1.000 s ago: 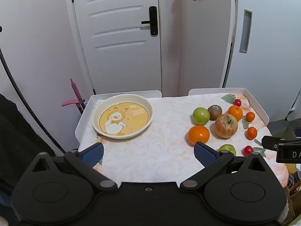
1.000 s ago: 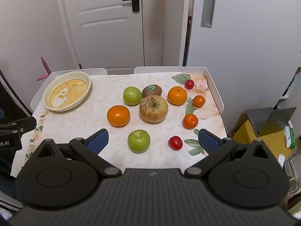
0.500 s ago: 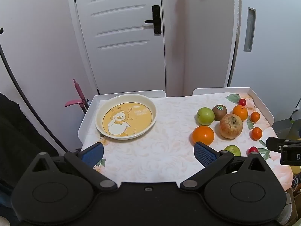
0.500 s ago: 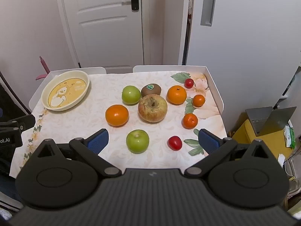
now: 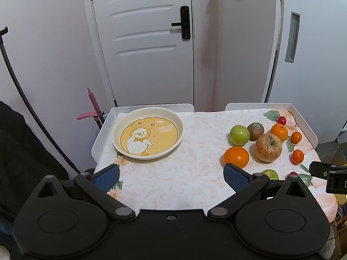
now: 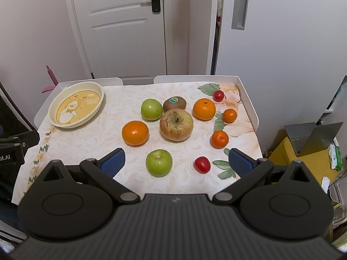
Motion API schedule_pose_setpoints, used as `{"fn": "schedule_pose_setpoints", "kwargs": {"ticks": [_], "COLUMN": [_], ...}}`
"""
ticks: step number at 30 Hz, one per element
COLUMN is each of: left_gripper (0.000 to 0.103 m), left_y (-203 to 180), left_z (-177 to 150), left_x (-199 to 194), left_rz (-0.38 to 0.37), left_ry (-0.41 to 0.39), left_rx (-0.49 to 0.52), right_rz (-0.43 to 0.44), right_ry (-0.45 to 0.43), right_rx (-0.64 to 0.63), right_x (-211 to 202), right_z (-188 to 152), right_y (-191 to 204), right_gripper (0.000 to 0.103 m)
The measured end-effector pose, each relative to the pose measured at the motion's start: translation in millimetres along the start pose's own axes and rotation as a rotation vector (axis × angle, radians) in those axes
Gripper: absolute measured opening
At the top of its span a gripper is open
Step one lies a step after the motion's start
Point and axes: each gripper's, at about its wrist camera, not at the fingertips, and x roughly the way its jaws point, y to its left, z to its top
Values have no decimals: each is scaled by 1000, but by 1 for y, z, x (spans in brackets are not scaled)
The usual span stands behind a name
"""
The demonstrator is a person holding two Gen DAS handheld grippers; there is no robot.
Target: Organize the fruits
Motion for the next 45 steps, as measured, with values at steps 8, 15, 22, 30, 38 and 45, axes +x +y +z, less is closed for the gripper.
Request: {"fn": "schedule_pose_setpoints", "kwargs": {"ticks": [8, 15, 22, 30, 38, 45], "left_gripper": [103, 103, 103, 103, 103, 103], "left_y": [2, 1, 1, 2, 3, 5], "left_z": [0, 1, 2, 2, 2, 1], "left_x": [-1, -3, -6, -7, -7, -6], "left_rz": [-7, -10, -12, -10, -6, -7], "left_ry": [-4, -9, -17, -15, -11, -10], "left_rx": [-3, -4, -10, -10, -5, -1], "right_rz": [-1, -10, -17, -18, -14, -8], "right_ry": [-4, -9, -14, -17, -18, -14], "right_rx": [0, 7, 11, 12, 18, 18], "right_x": [0, -4, -5, -6, -8, -6], "right_z": [2, 3, 3, 3, 5, 7], "right_y": [1, 1, -1, -1, 0, 2], "right_gripper": [103, 103, 103, 103, 103, 103]}}
